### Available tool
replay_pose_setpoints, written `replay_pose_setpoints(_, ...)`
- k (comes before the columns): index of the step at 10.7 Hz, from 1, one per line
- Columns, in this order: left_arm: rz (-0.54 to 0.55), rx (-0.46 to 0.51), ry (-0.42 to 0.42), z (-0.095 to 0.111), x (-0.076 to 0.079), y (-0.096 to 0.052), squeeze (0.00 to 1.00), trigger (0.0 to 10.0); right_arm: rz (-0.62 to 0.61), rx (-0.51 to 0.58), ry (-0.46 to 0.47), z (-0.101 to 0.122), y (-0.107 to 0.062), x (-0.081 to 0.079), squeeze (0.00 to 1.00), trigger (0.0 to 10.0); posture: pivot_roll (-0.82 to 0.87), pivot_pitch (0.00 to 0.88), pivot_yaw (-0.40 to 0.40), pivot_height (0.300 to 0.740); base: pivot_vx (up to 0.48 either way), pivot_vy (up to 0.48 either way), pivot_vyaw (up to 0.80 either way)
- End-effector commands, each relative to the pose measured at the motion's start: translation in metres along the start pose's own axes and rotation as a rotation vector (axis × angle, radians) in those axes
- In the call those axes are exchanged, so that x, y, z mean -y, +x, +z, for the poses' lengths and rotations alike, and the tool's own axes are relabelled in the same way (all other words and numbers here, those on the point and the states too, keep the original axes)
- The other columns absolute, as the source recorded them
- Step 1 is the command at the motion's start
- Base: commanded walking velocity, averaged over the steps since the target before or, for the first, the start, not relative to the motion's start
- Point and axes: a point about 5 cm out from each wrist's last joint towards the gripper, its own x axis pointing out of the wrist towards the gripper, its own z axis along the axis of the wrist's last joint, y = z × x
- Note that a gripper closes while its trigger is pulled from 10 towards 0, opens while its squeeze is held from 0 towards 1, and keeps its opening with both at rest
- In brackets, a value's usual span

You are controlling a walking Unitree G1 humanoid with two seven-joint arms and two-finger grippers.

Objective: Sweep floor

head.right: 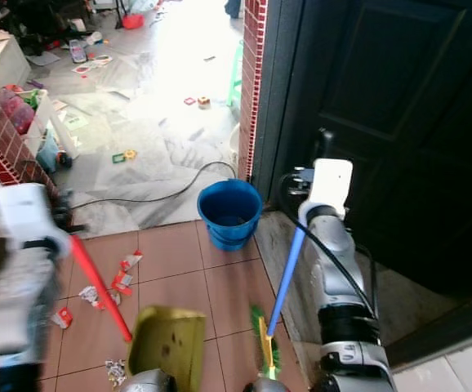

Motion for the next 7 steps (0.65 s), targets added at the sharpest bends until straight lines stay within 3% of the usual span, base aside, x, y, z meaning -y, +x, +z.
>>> replay_pose_setpoints(1, -0.007, 0.06, 0.004, 0.004, 0.012, 0.005, 0.0, 10.0, 0.002, 0.049, -0.005, 0.014, 0.003, -0.001, 0.0, 10.0, -0.07, 0.025, -0.005, 0.74, 0.0, 0.0, 0.0)
replay_pose_setpoints(4, -0.101, 0.045, 0.041, -0.03, 0.061, 0.016, 0.0, 10.0, -0.008, 0.116, -0.054, 0.026, -0.002, 0.004, 0.0, 10.0, -0.13, 0.04, 0.008, 0.74, 0.0, 0.0, 0.0)
replay_pose_setpoints(6, -0.141, 0.027, 0.066, -0.045, 0.075, 0.017, 0.0, 10.0, -0.005, 0.217, -0.185, 0.039, -0.009, 0.011, 0.0, 10.0, -0.14, 0.076, 0.018, 0.74, 0.0, 0.0, 0.0)
replay_pose_setpoints(7, -0.143, 0.041, 0.074, -0.05, 0.079, 0.019, 0.0, 10.0, -0.023, 0.185, -0.175, 0.032, -0.011, 0.015, 0.0, 10.0, -0.14, 0.095, 0.019, 0.74, 0.0, 0.0, 0.0)
